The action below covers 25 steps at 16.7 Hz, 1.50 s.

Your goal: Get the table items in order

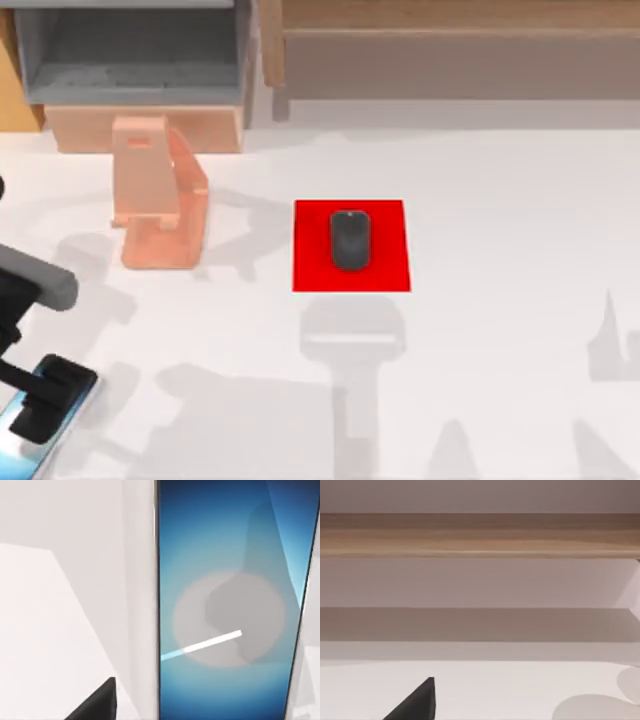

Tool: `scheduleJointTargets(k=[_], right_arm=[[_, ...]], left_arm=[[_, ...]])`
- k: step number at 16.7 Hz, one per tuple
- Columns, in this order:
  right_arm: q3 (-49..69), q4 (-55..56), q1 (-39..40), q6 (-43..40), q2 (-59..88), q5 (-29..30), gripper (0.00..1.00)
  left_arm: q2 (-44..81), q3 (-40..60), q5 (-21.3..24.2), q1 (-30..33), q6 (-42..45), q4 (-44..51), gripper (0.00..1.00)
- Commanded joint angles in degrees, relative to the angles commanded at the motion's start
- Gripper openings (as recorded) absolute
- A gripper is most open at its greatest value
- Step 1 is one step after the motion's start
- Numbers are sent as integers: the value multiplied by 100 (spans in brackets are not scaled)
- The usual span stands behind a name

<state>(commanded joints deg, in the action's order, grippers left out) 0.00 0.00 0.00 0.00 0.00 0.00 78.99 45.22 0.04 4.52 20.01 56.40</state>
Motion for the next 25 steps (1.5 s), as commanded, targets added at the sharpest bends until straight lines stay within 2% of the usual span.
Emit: scheduleJointTargets(k=[7, 16, 21, 25], right_arm=[[0, 0, 0, 0, 0, 0, 100], [0, 0, 0, 0, 0, 0, 100], [0, 0, 0, 0, 0, 0, 100], [0, 0, 0, 0, 0, 0, 100]], left_arm=[[30, -92, -7, -22, 18, -122, 100], [873, -1023, -13, -58, 58, -1926, 100], [922, -1076, -13, -60, 61, -2017, 100], [922, -1076, -13, -60, 61, -2017, 70]])
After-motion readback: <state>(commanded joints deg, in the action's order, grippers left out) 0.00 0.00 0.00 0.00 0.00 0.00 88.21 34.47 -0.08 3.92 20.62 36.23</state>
